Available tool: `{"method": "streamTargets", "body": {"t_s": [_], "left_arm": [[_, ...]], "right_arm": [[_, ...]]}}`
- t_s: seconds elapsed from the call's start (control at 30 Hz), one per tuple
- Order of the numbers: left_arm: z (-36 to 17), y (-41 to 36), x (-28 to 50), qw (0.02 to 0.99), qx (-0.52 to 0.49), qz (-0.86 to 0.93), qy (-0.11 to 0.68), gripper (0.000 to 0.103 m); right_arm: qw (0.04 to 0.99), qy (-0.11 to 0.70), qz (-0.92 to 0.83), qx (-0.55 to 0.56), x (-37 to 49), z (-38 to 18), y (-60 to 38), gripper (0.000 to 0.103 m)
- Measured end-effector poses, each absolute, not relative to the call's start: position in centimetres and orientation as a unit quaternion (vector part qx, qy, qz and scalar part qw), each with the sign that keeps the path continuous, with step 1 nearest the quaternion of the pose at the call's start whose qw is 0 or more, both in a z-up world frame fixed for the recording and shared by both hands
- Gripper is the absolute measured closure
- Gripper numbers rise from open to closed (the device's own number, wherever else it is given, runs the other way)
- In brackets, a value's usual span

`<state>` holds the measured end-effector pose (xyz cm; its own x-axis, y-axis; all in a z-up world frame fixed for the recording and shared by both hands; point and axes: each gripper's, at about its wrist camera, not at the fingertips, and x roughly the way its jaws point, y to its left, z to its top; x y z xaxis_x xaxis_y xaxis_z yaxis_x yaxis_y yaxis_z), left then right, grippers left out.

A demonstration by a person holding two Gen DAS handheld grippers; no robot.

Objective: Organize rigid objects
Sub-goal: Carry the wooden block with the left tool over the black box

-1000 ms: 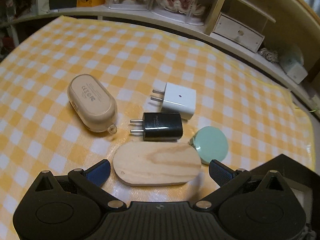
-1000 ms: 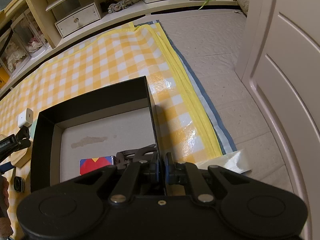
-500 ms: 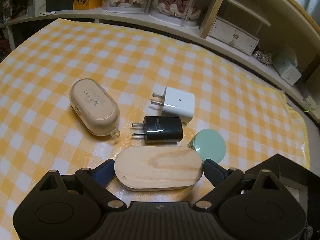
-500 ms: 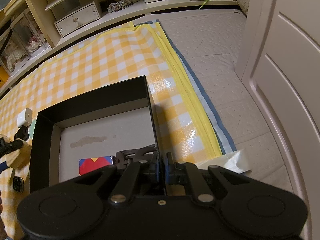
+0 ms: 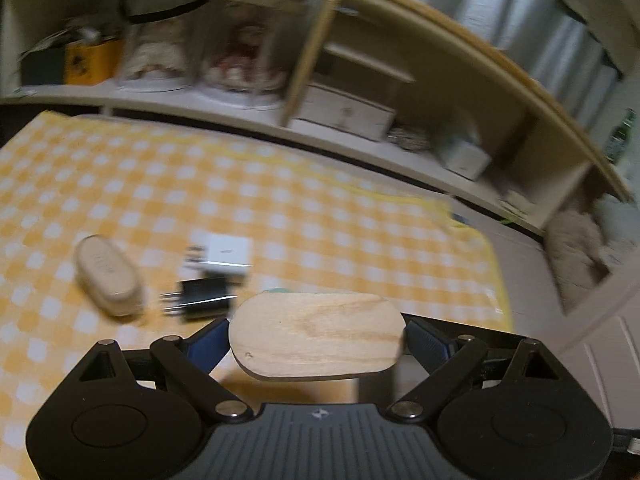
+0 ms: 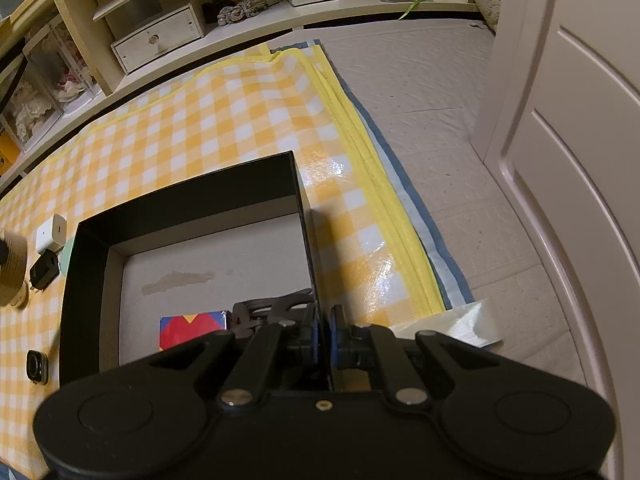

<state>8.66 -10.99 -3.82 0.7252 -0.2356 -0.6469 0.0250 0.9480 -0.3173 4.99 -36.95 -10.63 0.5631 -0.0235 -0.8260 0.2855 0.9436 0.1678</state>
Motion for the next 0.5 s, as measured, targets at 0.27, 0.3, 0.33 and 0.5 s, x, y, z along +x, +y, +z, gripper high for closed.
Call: {"method": "streamTargets", "body": {"t_s": [0.27,0.3,0.33,0.5], "left_arm": [[-2.8,-18.8,9.5,0.907,-0.126,-0.155,0.372,0.009],[-3.0,-20.2,9.8,0.902,-0.122,-0.165,0.379,0.009],[-3.3,-21.0,10.1,0.898,-0.12,-0.174,0.386,0.009],[-5.2,-25.3,11.6,0.882,-0.094,-0.195,0.419,0.009]], "right_arm": [[0.873,0.458,-0.088,0.141,5.0,-10.5,-36.9,0.097],[0.873,0.458,-0.087,0.142,4.9,-10.5,-36.9,0.096],[0.873,0.458,-0.087,0.142,4.9,-10.5,-36.9,0.096],[0.874,0.457,-0.085,0.14,5.0,-10.6,-36.9,0.097]]}}
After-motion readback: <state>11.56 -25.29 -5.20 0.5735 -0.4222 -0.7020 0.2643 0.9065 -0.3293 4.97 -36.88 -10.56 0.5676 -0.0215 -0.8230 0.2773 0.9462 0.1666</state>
